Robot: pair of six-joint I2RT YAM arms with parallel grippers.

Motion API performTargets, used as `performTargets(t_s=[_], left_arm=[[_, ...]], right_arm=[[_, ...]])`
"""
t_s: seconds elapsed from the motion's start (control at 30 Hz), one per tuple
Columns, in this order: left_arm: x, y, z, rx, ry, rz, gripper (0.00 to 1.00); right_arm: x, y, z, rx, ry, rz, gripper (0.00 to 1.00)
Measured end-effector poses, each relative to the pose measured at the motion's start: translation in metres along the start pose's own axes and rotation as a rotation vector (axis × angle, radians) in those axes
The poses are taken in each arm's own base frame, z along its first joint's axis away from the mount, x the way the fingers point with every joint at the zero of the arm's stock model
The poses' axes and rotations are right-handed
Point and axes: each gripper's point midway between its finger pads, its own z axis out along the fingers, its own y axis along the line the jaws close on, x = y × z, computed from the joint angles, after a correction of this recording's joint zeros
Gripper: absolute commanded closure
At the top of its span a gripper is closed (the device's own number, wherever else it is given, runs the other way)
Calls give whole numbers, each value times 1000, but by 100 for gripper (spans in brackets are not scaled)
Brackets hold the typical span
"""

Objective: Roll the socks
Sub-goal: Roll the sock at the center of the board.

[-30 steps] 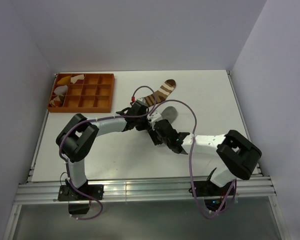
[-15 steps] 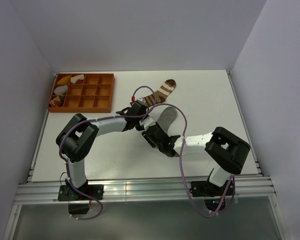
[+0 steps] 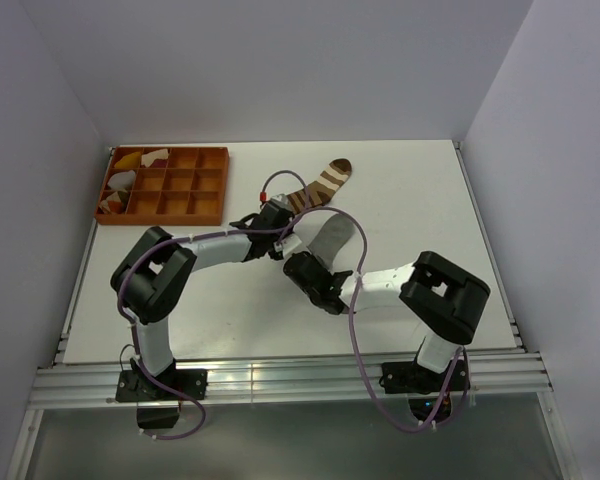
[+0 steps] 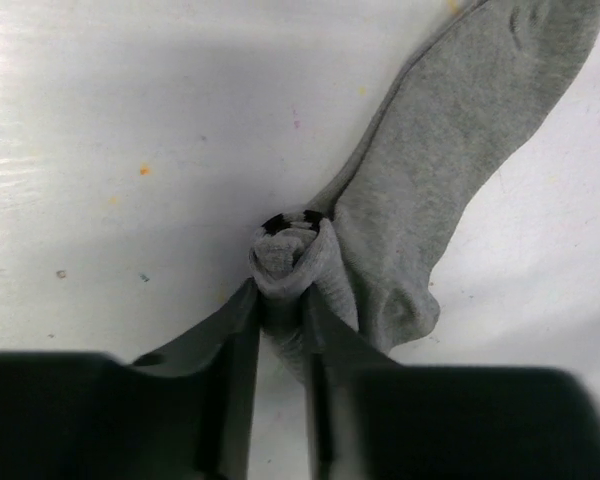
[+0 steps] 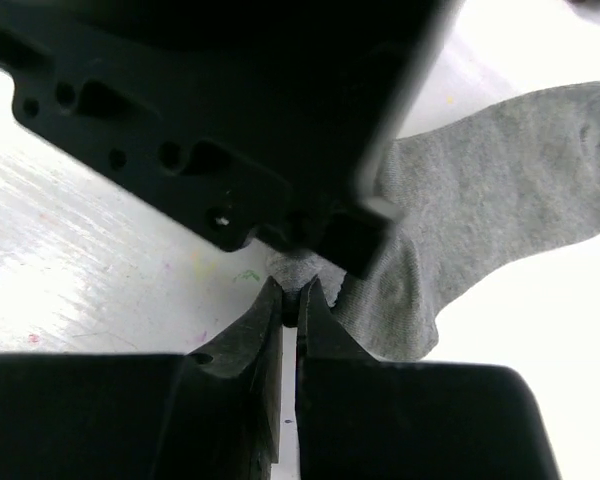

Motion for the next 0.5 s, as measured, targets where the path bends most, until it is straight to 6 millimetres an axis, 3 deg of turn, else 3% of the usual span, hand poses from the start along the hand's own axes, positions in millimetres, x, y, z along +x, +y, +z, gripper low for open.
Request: performTargets(t_s=[0.1,0.2,0.37,0.5], left_arm=[[1,5,-2,1,-8,-13,49],[0,16,-9,-9,-19,-43,38],[-5,31,-24,-18,-48,-96,32],[-13,32,-37,6,-100,-132,30]], right_arm=[[-1,0,1,-34,5,38,100],[-4,-1,3,-106,15,113,100],[-7,-6,4,-235,35,279,100],[-4,-11,2,-348,62,433,100]])
